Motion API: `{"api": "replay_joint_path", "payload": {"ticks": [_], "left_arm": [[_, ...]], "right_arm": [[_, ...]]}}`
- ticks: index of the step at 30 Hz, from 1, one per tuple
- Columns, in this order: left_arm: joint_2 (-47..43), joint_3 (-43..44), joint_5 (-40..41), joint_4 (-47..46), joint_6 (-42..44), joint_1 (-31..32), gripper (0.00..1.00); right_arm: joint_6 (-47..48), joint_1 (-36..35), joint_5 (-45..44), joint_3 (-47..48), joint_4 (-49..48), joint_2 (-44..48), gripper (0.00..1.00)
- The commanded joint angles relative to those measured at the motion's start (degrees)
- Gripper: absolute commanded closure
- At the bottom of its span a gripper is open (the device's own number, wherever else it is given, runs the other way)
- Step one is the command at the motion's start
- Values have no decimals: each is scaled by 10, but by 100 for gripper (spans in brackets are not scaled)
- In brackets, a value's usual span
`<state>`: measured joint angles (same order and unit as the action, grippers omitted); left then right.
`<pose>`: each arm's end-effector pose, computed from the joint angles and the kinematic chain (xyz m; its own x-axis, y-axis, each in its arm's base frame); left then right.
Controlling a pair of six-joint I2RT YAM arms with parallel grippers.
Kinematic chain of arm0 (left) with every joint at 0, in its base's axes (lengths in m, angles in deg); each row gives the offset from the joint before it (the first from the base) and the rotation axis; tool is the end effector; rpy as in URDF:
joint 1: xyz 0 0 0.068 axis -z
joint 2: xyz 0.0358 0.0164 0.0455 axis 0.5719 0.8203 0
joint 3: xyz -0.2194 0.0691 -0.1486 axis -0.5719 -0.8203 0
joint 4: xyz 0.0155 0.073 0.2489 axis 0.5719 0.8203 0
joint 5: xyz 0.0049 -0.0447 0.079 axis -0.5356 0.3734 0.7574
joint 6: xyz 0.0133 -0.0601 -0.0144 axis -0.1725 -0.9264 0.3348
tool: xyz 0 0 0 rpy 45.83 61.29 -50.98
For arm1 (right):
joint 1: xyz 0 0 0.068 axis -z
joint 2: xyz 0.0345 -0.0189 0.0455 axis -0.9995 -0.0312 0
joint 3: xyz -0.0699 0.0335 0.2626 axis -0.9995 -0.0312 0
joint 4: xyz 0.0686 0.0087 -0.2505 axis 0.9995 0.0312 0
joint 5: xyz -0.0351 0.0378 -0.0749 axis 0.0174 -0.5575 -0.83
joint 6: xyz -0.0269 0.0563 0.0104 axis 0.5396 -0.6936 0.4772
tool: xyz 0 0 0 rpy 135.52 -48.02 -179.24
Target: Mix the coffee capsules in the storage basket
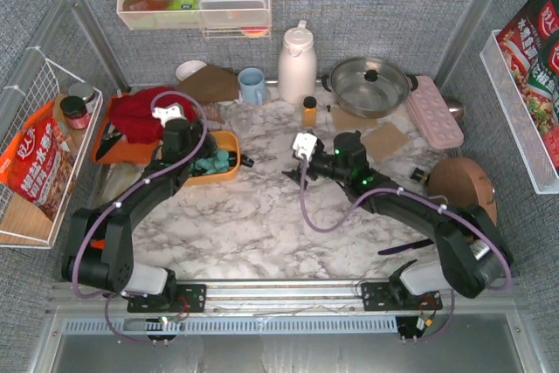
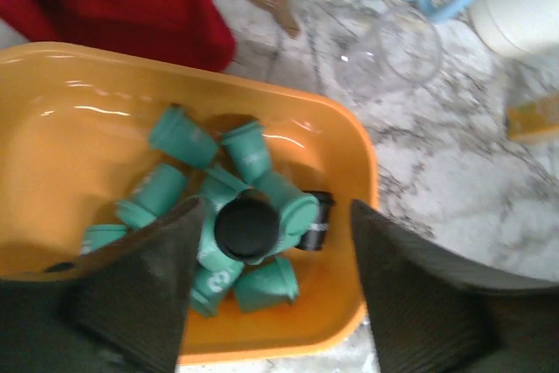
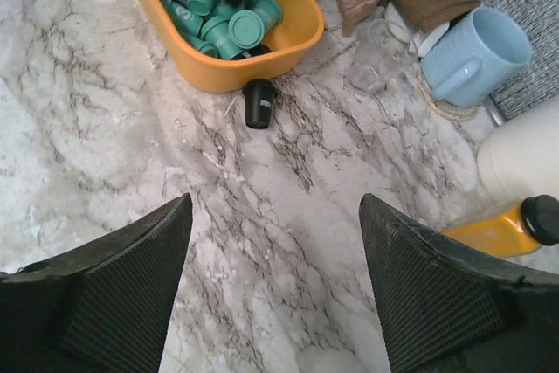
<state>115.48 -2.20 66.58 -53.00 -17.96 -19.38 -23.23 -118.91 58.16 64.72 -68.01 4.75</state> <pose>0.3157 -0.0810 0.2362 -0.4100 -0.4470 -0.7950 -0.0860 0.8867 -0.4542 0.2561 0.1778 0.2607 0.2835 -0.3212 -0.9036 -0.8018 0.4375 -0.4070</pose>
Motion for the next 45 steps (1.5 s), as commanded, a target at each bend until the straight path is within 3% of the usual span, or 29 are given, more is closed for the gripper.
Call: {"api": "replay_joint_path", "payload": {"ticks": [1,4,12,19,32,42,45], "left_arm": [[-5,-7,89,2,-11,-7,15],[-23,-6,78,12,-8,-7,1],[-122,-15,18,60,8,-6,1],[-215,-49,-16,54,12,-6,1],[-251,-47,-36,54,13,-6,1],[-264,-54,-36,52,11,-7,1],[-266,-54,-38,51,10,-7,1]], "right_arm": [[-67,-1,-21,50,7,-65,19],[-21,0,6,97,12,-140,19],[125,8,144,345,168,-359,27],[197,-6,153,509,336,-469,30],[208,-45,76,622,442,-548,31],[217,-51,39,688,504,-590,47],[229,-55,34,698,521,-596,48]]}}
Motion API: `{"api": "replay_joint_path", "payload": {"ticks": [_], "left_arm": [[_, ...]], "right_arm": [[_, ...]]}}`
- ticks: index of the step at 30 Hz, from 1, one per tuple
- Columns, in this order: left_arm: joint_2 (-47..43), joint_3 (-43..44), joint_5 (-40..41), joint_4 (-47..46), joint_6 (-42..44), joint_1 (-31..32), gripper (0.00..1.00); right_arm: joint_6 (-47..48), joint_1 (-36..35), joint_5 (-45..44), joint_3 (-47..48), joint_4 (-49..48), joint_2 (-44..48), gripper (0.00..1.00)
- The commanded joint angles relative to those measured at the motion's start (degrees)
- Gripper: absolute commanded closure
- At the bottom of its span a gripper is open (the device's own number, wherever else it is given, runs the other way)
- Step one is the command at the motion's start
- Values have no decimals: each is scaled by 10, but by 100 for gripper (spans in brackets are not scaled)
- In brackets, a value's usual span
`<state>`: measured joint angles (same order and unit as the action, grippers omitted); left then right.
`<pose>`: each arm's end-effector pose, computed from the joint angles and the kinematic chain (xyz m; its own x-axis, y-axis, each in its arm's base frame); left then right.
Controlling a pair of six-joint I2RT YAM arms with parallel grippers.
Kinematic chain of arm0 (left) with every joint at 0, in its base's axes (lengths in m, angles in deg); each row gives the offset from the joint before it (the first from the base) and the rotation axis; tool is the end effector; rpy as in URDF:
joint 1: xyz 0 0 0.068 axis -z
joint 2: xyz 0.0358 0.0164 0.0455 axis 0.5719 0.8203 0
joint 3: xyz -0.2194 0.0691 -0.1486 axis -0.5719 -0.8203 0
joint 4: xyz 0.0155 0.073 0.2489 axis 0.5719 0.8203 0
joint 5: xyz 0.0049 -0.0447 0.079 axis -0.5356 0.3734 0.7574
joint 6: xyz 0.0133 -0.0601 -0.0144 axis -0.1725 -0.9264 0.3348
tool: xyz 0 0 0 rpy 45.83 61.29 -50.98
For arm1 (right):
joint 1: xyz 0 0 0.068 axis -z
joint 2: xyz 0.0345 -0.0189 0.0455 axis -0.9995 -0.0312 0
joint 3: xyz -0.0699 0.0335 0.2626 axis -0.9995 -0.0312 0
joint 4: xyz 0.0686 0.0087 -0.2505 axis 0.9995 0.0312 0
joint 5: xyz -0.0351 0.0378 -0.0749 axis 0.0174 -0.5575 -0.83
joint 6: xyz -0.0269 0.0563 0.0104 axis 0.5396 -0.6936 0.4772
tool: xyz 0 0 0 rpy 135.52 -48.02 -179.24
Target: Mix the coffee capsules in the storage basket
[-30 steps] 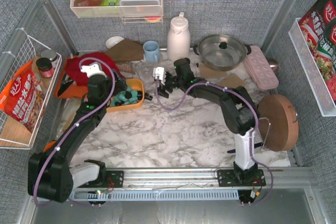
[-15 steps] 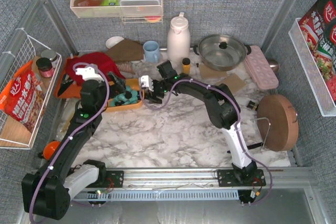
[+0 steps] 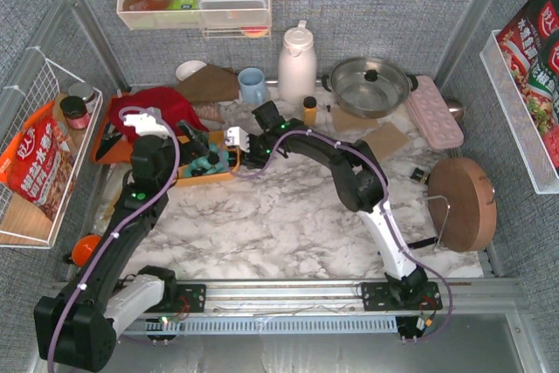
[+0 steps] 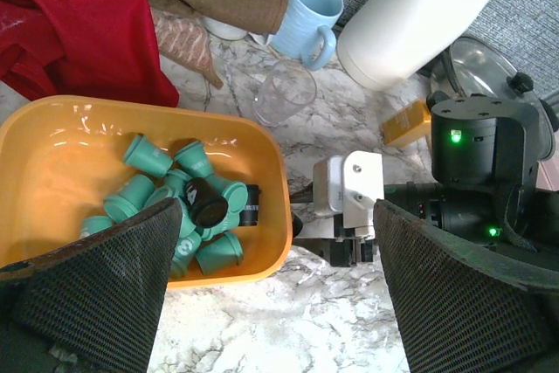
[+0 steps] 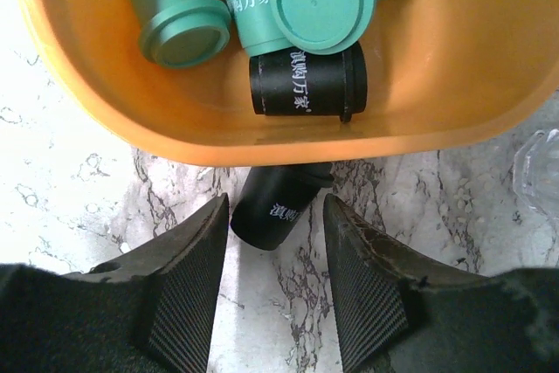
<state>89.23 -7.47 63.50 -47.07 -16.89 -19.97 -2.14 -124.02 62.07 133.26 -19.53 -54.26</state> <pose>0.2329 -0.0582 0.3120 -0.2239 -0.4864 -0.8446 0.0776 0.8549 -0.5129 0.4193 0.3333 0.1562 0.2028 -0.6556 -0.7274 -0.9645 -0.0054 -0.2641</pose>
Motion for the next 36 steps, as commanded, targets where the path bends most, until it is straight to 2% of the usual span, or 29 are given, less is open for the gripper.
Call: {"api": "replay_joint_path", "payload": {"ticks": [1,9,14,19,27,31,36], "left_arm": [[-5,-1,-8,-9,-1,-1,1],[-12,-4,-5,-9,-2,-1,1],[-12,-5,-6,-11,-2,-1,1],[-6,-5,-15,-11,-2,-1,1],[23,-4,-54,-19,-3,0,1],[63,6,-120,-33,-7,7,1],[116,29,-138,-58,23,62,0]], "right_arm": [[23,-6,-9,17,42,-8,49],[40,-14,-26,34,64,-20,62],[29,-13,-37,33,55,-15,80],[16,-5,-43,0,34,12,88],[-20,33,-37,-159,-64,141,96],[-55,50,-21,-295,-187,241,97],[-109,51,-6,-435,-329,343,98]]}}
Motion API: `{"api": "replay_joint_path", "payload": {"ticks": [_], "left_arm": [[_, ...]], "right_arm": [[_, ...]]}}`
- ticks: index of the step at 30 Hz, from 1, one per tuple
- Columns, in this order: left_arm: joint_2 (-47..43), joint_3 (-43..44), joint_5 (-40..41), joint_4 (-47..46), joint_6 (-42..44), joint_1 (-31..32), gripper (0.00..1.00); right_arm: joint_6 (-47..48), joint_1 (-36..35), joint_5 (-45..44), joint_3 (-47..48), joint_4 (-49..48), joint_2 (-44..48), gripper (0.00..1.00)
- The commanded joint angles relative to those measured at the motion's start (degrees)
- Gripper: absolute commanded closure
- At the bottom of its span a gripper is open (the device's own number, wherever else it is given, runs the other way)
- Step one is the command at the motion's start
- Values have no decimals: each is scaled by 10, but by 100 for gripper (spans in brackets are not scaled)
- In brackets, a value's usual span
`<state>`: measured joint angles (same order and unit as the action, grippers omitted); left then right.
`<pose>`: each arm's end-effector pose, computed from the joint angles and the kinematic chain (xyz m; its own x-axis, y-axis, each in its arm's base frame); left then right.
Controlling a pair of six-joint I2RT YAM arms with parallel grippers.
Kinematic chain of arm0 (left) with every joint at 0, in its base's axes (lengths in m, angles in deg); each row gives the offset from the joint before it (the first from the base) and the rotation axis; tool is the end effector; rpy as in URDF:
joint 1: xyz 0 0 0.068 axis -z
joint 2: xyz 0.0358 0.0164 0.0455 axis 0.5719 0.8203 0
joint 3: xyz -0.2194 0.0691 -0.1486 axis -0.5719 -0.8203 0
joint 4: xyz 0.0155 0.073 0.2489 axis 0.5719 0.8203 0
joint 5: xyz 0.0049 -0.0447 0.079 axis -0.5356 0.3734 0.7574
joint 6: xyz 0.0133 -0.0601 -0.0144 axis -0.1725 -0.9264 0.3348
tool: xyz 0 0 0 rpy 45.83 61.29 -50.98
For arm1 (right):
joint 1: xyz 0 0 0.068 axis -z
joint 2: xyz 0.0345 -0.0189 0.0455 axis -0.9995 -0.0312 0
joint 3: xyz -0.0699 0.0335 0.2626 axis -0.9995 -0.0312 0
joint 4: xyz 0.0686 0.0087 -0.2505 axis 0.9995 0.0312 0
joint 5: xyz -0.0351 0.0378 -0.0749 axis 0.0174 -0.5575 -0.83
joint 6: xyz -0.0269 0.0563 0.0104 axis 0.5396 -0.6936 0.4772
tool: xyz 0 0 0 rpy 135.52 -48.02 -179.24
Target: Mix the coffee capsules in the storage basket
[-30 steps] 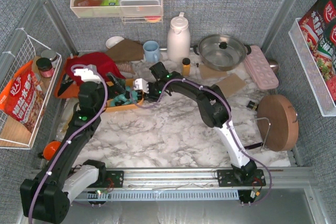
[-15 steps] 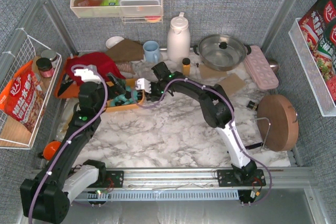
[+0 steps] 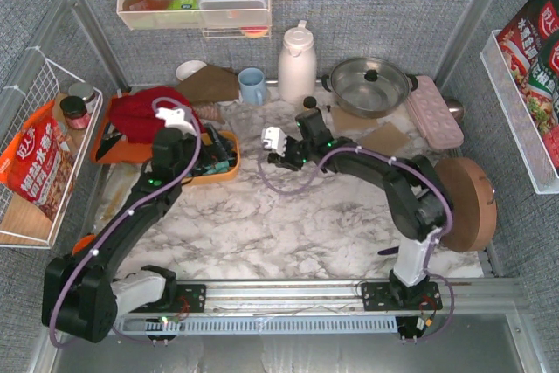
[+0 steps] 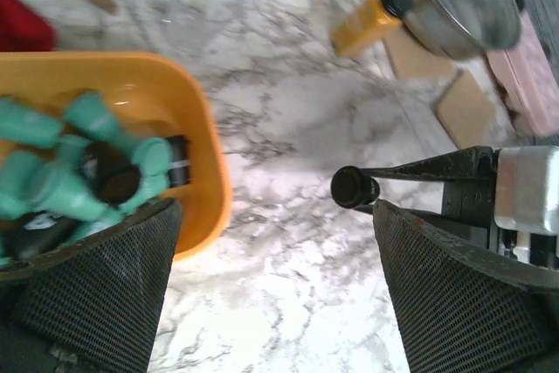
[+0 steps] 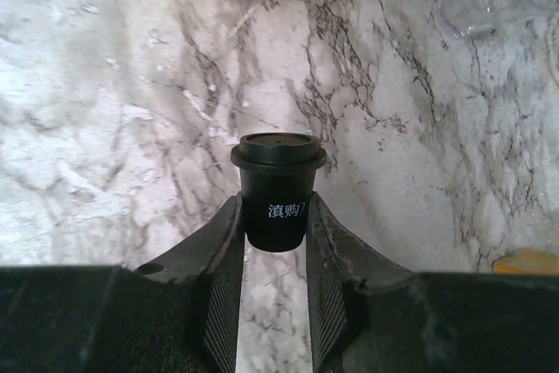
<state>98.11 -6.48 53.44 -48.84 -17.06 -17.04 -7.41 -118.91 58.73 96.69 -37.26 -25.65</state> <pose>0.2557 -0.0874 0.2856 -0.4193 -0.4208 -0.8044 0.2050 0.8193 -0.5354 0.3572 0.2383 0.2063 0.1537 -0.6250 -0.7653 -0.9177 0.1968 -0.3451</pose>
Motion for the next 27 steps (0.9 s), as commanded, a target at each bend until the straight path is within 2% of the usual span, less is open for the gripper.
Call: {"api": "replay_joint_path", "payload": {"ticks": [1,5,8,15,27], "left_arm": [[40,26,-43,-42,32,44,1],[82,43,-103,-82,26,69,4],[108,55,-138,-102,24,90,8],[154,87,-183,-116,10,122,15],[179,109,-194,-117,-10,142,25]], "right_arm": [[-71,0,28,-93,-177,73,98],[-115,-2,35,-177,-273,139,98],[-126,-4,32,-218,-305,177,98],[-125,-12,29,-258,-322,238,98],[-117,-12,22,-268,-322,278,97]]}}
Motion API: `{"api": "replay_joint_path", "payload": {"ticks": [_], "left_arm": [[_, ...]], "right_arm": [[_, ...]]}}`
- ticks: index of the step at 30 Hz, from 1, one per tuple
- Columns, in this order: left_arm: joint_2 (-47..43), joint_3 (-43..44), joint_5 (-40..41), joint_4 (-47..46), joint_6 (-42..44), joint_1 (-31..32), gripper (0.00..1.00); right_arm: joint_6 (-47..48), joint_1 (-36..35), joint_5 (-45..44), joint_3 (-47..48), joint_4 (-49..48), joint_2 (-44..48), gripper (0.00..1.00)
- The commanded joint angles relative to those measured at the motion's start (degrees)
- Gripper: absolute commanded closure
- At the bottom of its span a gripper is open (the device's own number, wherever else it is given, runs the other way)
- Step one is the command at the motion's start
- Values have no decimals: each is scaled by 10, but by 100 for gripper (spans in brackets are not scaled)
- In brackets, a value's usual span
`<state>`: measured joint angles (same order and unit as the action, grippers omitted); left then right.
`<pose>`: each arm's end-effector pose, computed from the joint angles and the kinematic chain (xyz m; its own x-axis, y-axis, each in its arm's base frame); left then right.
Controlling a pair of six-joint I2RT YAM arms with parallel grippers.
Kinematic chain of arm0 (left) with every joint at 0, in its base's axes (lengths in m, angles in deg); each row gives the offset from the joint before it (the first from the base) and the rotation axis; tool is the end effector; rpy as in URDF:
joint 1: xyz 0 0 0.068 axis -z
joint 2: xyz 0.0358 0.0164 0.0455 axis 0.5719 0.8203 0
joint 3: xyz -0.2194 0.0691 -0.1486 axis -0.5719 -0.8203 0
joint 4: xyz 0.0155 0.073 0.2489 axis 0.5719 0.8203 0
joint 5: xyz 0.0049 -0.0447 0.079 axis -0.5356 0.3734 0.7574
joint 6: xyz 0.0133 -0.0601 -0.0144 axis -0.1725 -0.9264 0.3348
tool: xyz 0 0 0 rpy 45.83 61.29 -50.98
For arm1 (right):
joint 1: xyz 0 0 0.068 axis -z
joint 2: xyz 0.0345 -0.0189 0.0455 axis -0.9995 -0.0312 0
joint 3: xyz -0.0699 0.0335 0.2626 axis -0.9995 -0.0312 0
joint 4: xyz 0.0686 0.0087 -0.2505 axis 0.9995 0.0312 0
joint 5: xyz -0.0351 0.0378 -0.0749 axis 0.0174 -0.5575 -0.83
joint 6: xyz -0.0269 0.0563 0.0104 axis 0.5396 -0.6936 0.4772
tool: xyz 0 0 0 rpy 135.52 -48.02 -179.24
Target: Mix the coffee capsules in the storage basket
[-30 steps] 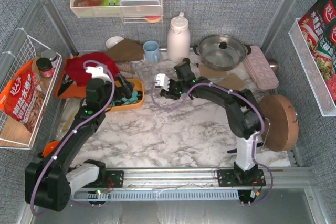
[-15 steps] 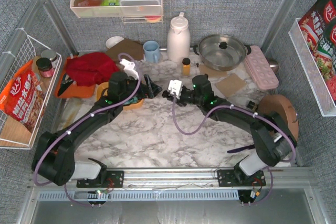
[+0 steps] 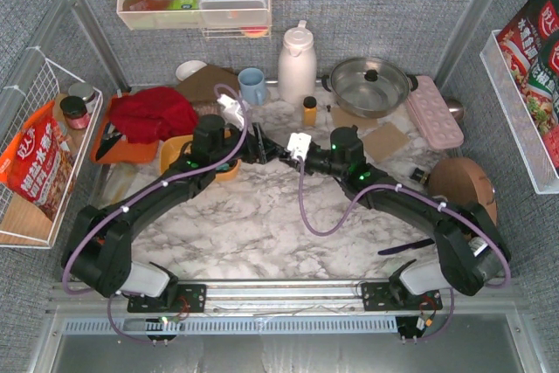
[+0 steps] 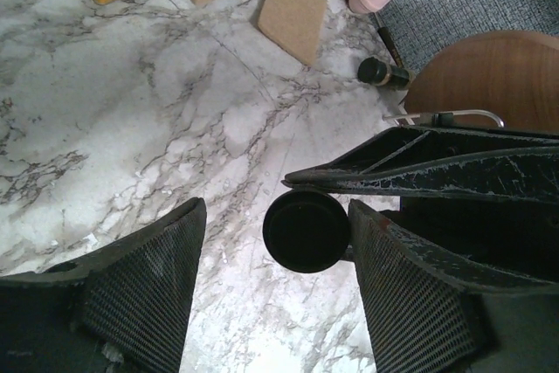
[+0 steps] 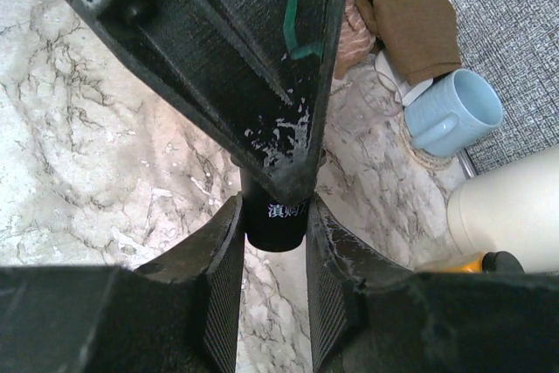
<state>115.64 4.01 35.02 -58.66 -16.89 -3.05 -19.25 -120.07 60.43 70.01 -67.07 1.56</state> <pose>0.2773 -0.1955 0.2860 -0.5868 -0.2041 -0.7836 0.6015 0.5380 -0.5906 0.2662 0.1934 0.2745 0.3709 -0.3164 -0.8731 -0.7969 0.3744 -0.4741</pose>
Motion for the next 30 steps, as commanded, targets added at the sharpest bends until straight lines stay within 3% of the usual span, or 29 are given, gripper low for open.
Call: {"api": "replay_joint_path", "payload": {"ticks": [1,8,12,19,27,30], "left_arm": [[6,3,-11,-22,-15,4,26],[16,7,-21,-28,-25,8,32],[16,6,-25,-36,-29,9,43],[12,4,-25,-40,-37,10,51],[-23,3,42,-2,-5,7,52],[-50,0,111,31,18,-2,52]], "right_arm": [[1,0,6,-2,-26,7,97],[-1,-1,5,0,-32,6,96],[-2,-2,5,1,-34,4,94],[-4,-2,4,3,-36,2,83],[4,-2,-7,-2,-22,6,32],[13,-2,-19,-11,-7,17,22]]}}
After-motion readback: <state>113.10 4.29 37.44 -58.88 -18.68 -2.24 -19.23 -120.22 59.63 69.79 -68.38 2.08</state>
